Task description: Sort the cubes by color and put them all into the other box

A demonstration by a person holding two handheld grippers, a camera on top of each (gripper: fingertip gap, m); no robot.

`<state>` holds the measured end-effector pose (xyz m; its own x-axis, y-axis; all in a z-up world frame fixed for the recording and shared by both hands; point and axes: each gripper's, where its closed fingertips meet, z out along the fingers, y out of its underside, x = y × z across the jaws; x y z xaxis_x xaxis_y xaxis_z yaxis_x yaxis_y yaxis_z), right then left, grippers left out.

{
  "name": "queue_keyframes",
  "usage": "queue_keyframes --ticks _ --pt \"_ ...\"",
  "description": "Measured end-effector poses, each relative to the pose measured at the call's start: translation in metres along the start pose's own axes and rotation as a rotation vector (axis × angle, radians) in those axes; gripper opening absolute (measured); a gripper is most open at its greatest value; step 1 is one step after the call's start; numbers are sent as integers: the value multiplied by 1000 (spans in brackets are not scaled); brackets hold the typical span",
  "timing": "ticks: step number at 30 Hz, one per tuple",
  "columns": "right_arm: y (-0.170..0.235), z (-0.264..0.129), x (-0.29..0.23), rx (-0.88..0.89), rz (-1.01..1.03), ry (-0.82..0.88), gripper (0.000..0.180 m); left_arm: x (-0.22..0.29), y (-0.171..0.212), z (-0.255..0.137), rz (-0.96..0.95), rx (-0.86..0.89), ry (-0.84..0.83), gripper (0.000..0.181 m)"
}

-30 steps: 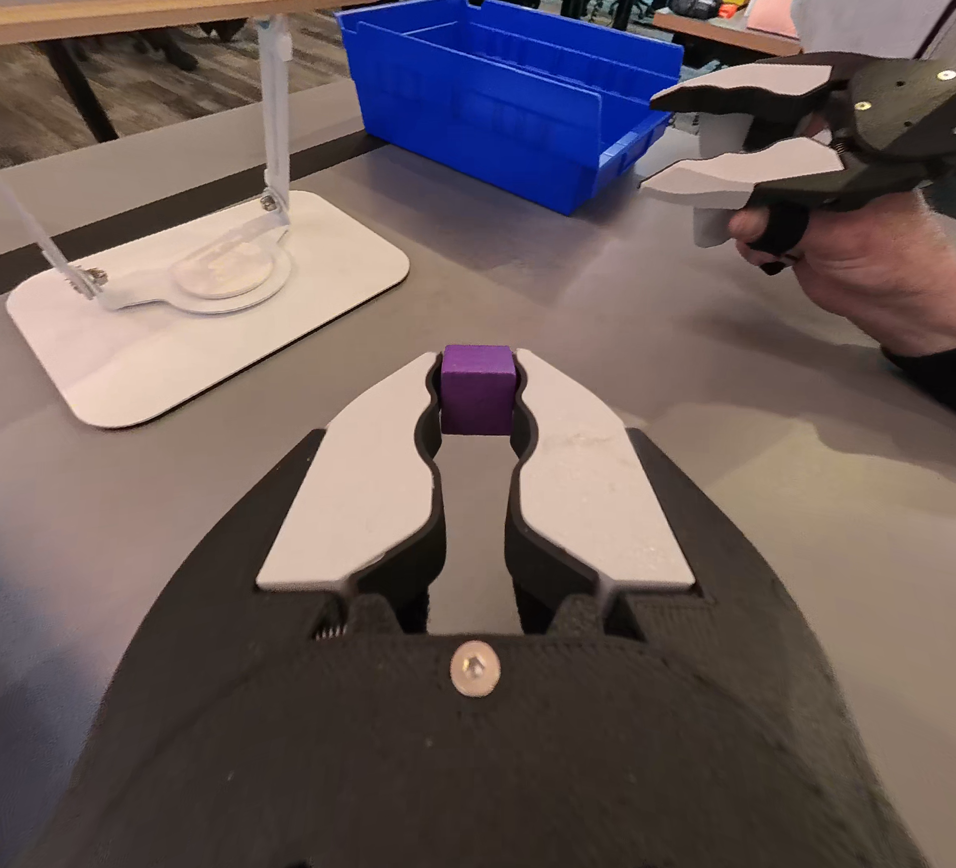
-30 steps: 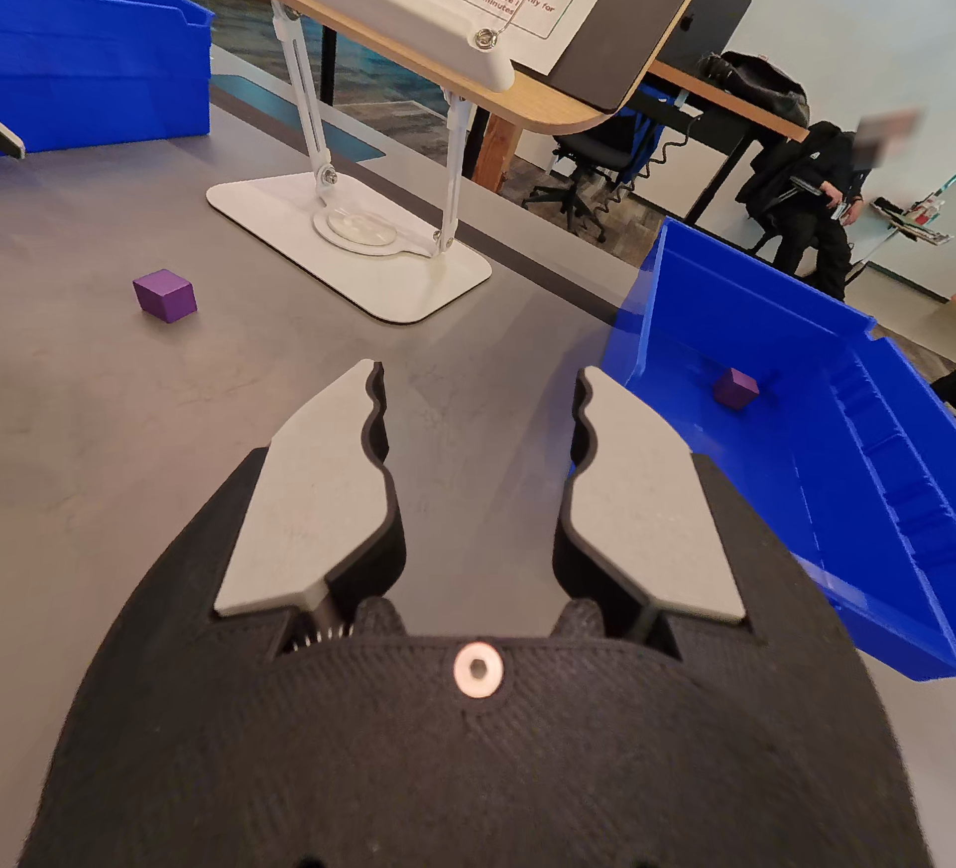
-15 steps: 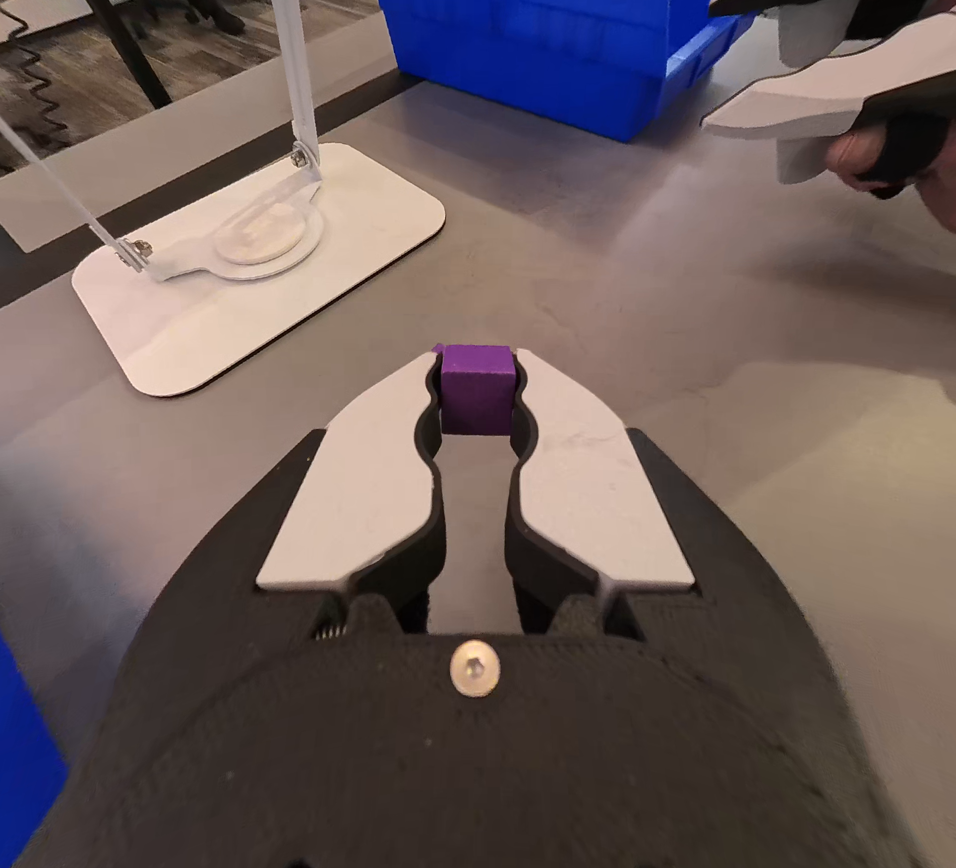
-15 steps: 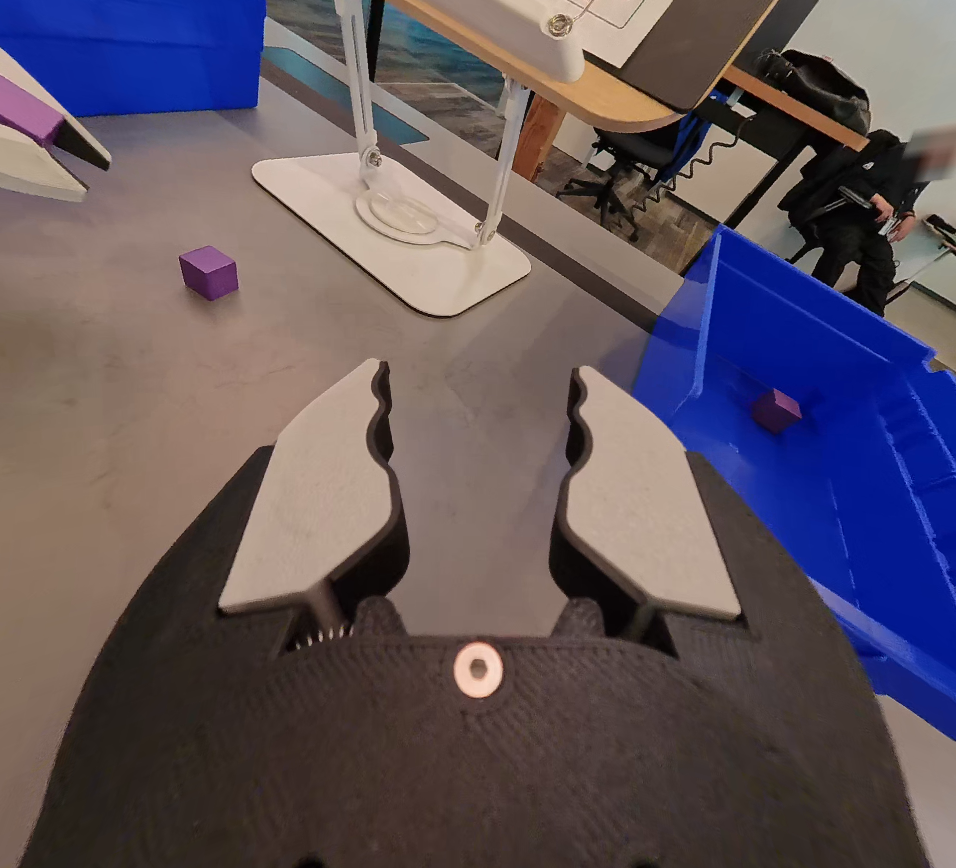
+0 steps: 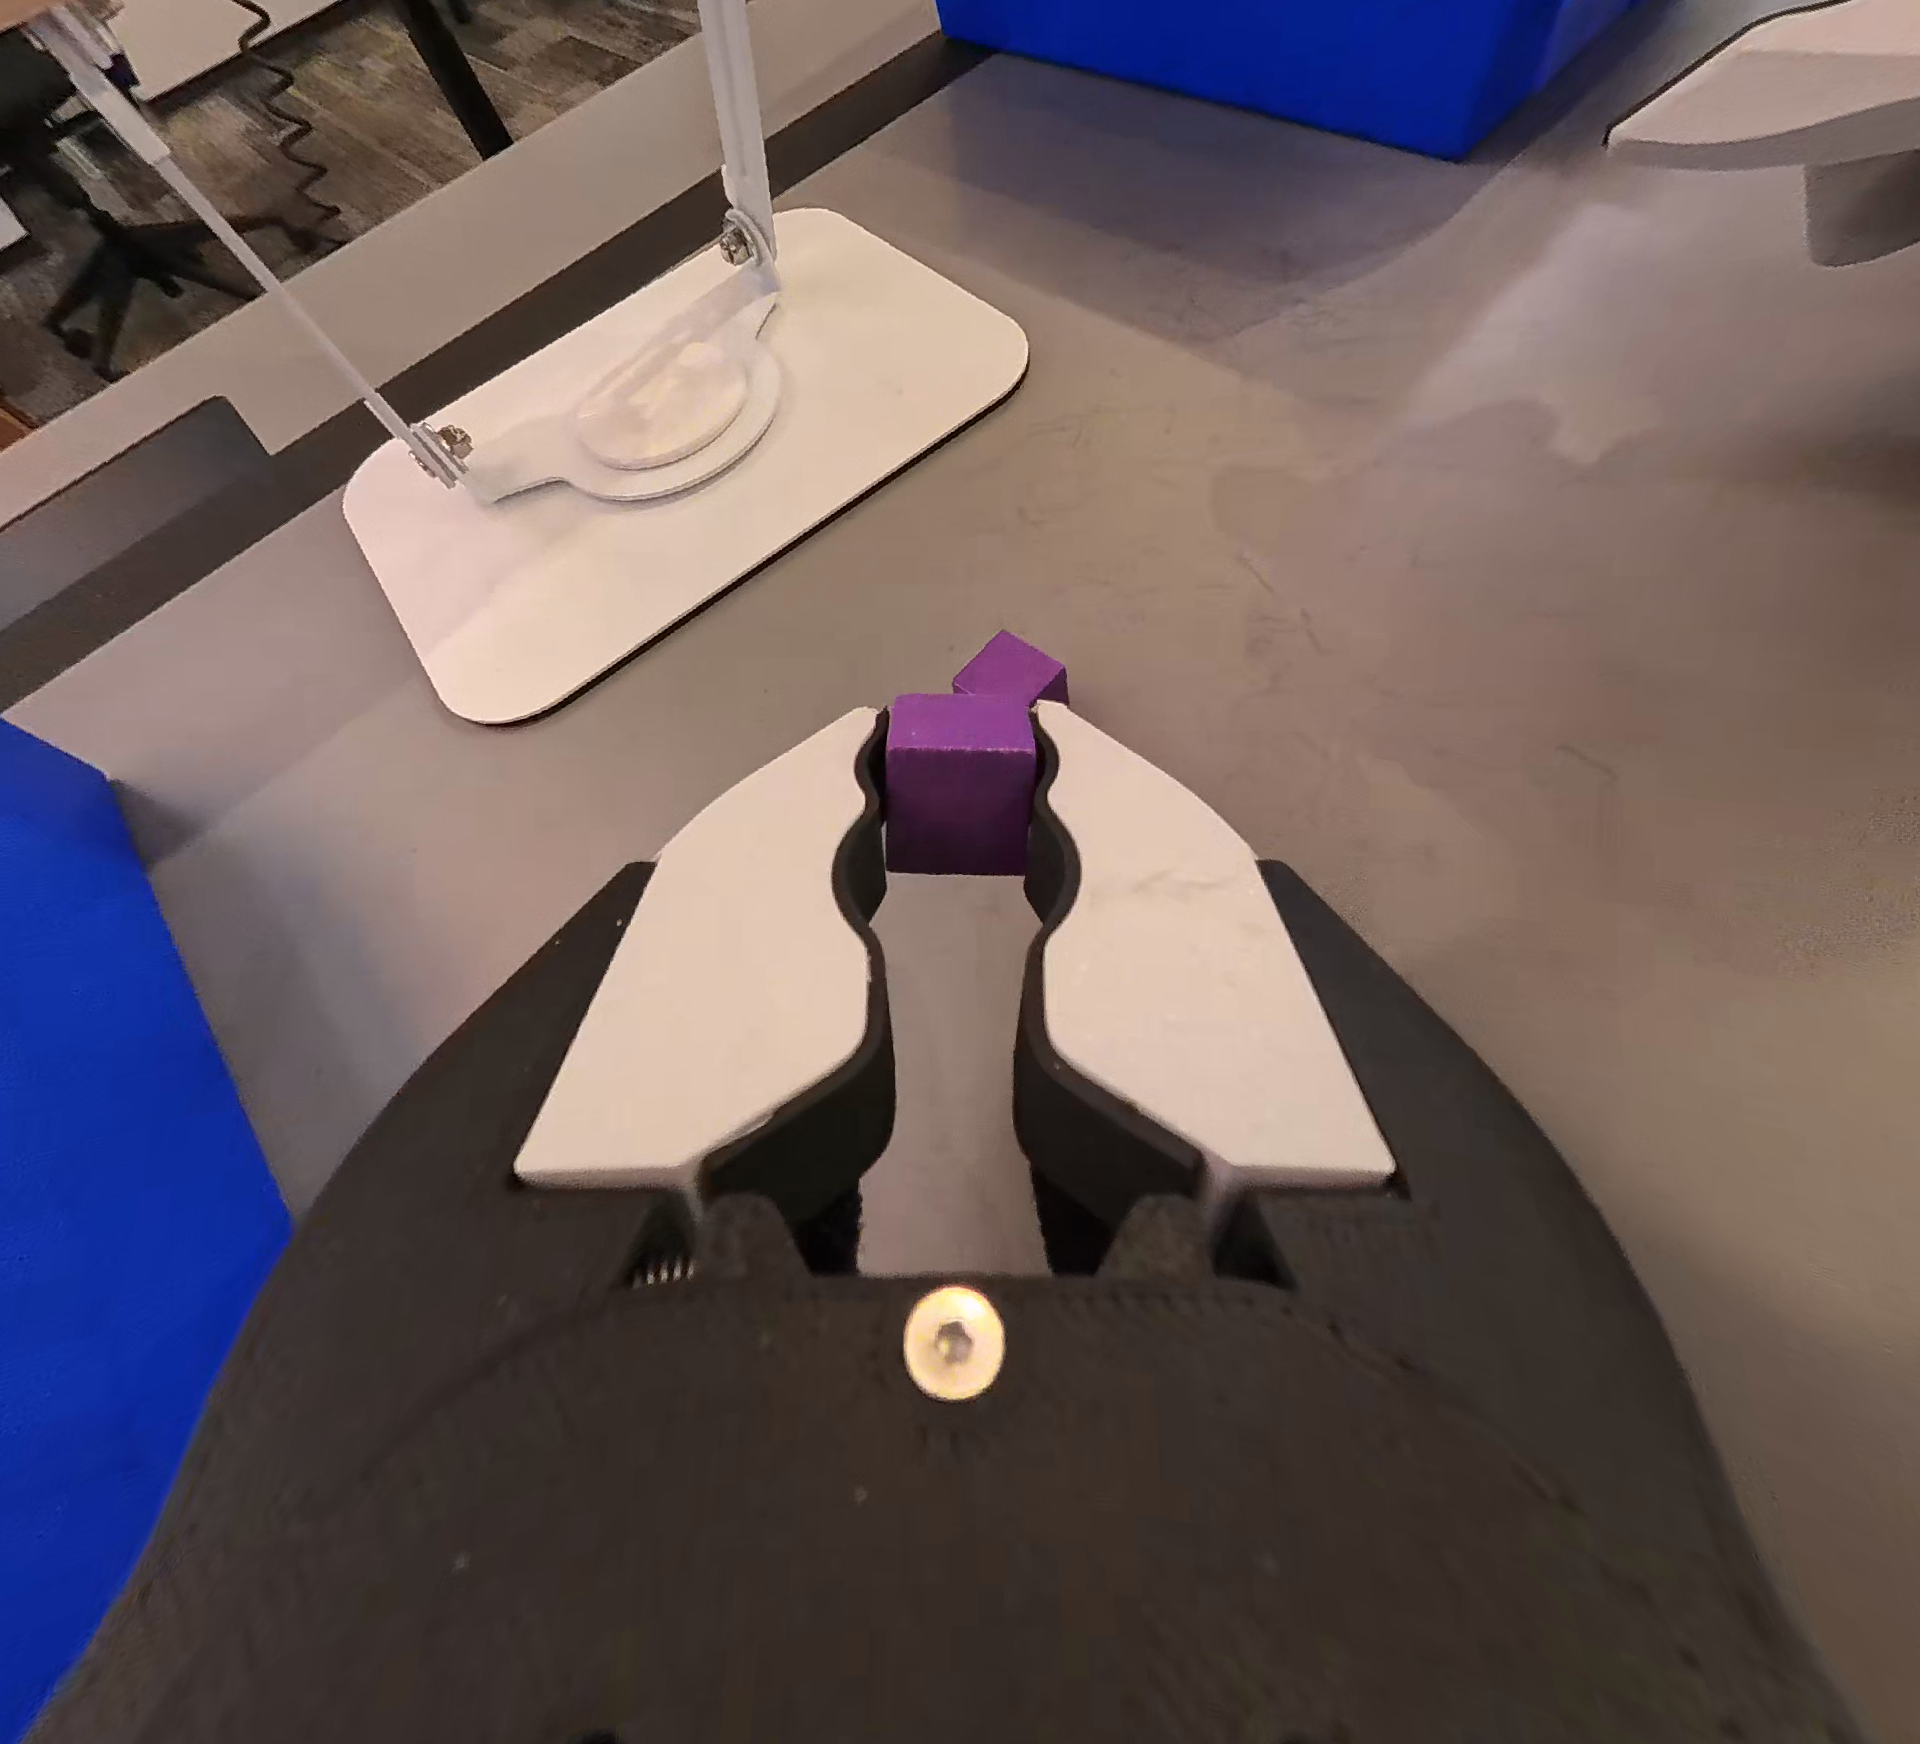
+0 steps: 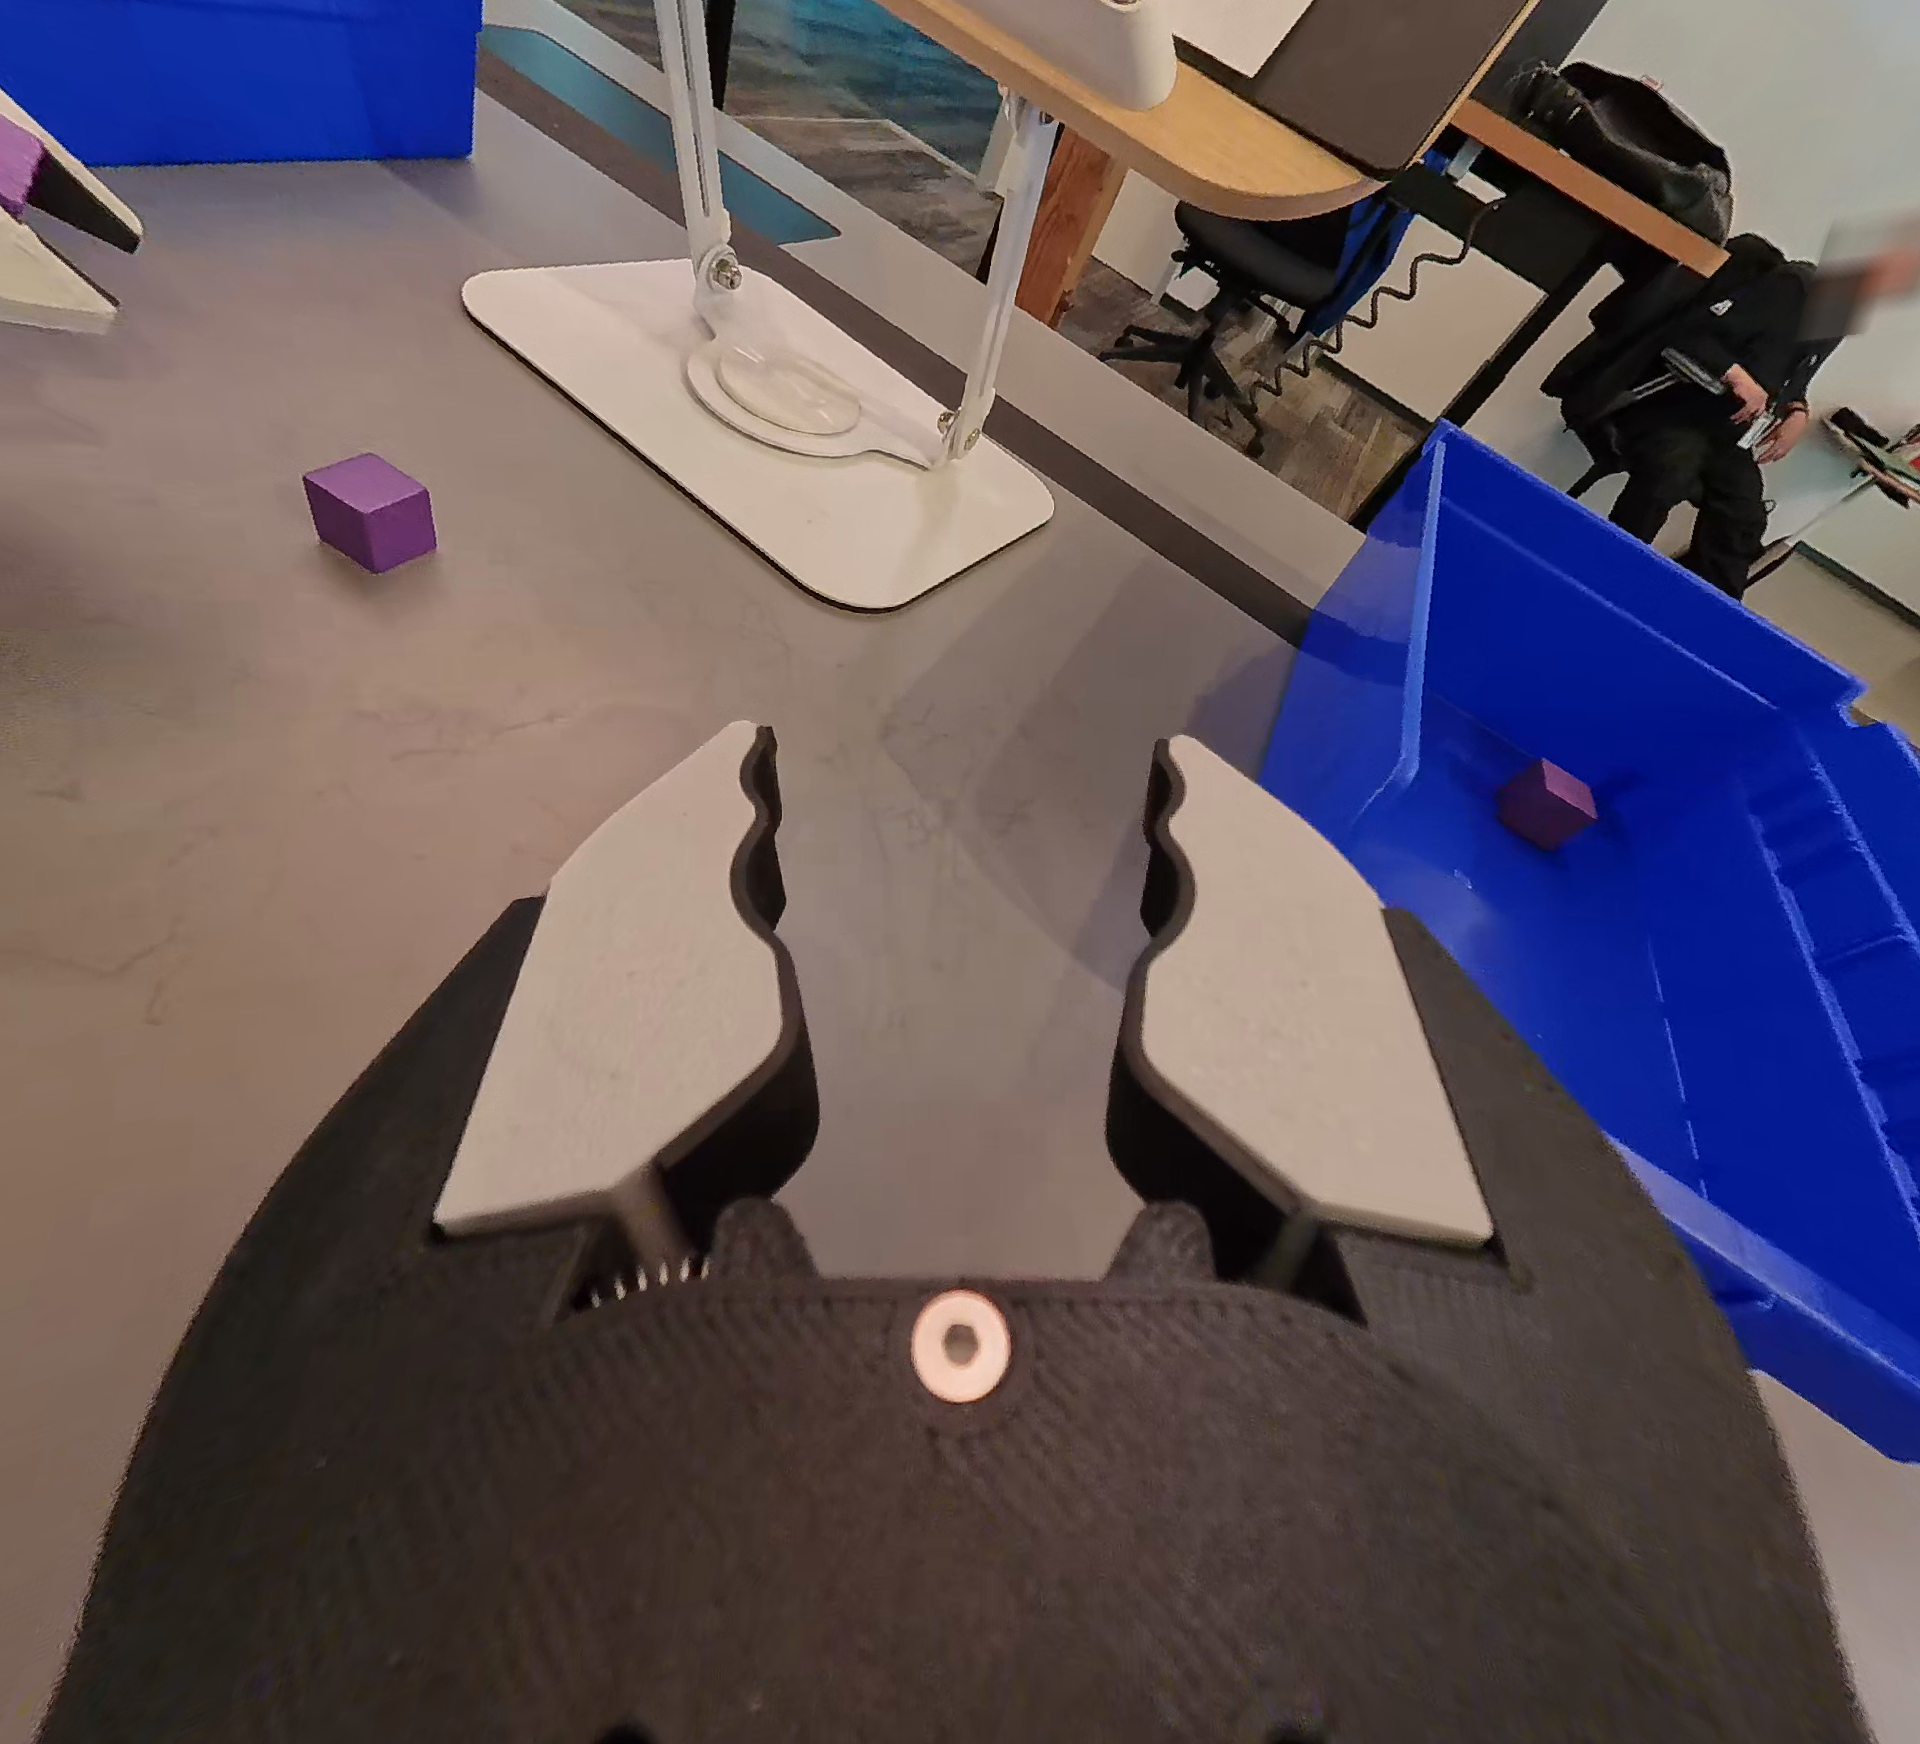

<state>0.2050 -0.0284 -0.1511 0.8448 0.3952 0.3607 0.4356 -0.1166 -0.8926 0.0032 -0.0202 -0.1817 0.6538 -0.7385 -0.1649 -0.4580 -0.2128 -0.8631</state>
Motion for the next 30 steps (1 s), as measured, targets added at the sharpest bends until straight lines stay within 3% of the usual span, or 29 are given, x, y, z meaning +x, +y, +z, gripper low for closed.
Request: queue_keyframes --ticks 19,30 --pt "9 3 0 -29 -20 -4 69 -3 2 2 -39 -2 9 22" --pt "11 4 -4 -43 -37 -17 68 -5 18 4 -63 -104 50 22"
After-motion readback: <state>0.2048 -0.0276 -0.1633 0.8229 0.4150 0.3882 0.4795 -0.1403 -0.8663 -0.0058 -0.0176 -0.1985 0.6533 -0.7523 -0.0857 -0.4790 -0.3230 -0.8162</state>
